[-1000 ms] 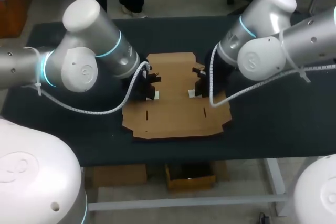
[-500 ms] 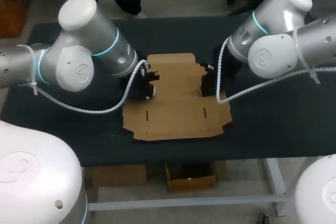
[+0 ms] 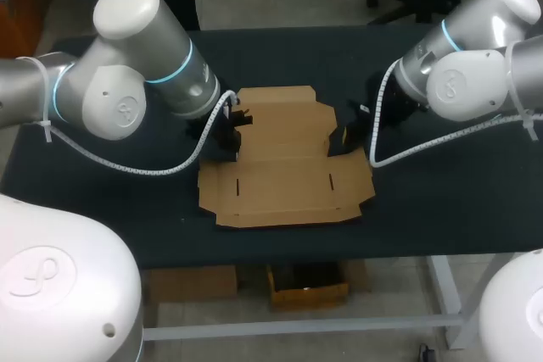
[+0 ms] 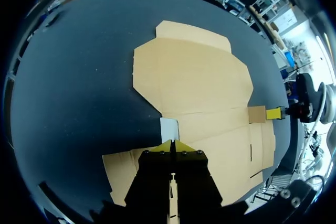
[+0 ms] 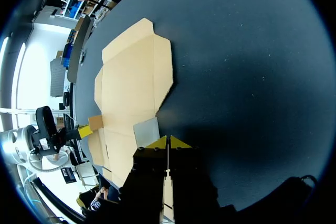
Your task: Assemble the packaging by folding the flat box into shape, placing the metal phone stand inside, and closing the box properly
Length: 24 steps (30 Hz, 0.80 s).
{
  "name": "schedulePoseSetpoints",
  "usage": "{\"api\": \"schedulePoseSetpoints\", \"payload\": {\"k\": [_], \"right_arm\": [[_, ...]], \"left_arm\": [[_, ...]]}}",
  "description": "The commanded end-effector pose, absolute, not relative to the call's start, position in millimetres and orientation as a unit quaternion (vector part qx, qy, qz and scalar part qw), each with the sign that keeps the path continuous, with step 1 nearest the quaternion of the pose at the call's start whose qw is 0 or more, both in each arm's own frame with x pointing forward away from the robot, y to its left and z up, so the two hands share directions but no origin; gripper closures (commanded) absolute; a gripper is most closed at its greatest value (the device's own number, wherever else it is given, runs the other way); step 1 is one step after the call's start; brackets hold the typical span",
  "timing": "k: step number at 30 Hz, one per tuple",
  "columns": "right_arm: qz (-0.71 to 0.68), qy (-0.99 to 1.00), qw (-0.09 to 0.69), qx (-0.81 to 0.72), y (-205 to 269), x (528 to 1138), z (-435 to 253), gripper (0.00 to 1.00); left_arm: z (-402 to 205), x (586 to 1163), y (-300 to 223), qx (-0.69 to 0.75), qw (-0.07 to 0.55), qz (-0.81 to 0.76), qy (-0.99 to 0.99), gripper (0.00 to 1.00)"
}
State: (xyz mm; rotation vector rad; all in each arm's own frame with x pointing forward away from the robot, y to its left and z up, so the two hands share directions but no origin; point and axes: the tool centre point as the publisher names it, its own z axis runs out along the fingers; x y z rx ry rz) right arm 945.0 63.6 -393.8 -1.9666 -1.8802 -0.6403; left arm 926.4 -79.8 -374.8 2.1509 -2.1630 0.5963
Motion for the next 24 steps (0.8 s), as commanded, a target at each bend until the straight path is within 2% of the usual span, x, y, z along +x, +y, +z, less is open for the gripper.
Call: {"api": "schedulePoseSetpoints", "payload": {"k": [1, 13, 24], "right_arm": [[-0.230, -0.665, 0.187, -0.686, 46.6, 944.9, -382.0, 1.00], [-0.230, -0.671, 0.175, -0.683, 10.0, 935.3, -354.0, 1.00], [-0.229, -0.682, 0.160, -0.676, -4.6, 899.0, -337.6, 1.00]], "left_arm": [[-361.9, 919.6, -70.7, 0.697, 0.010, 0.190, -0.692, 1.00], [-332.2, 897.4, -49.4, 0.710, 0.005, 0.197, -0.676, 1.00], [-316.8, 857.9, -35.9, 0.709, 0.018, 0.203, -0.675, 1.00]]}}
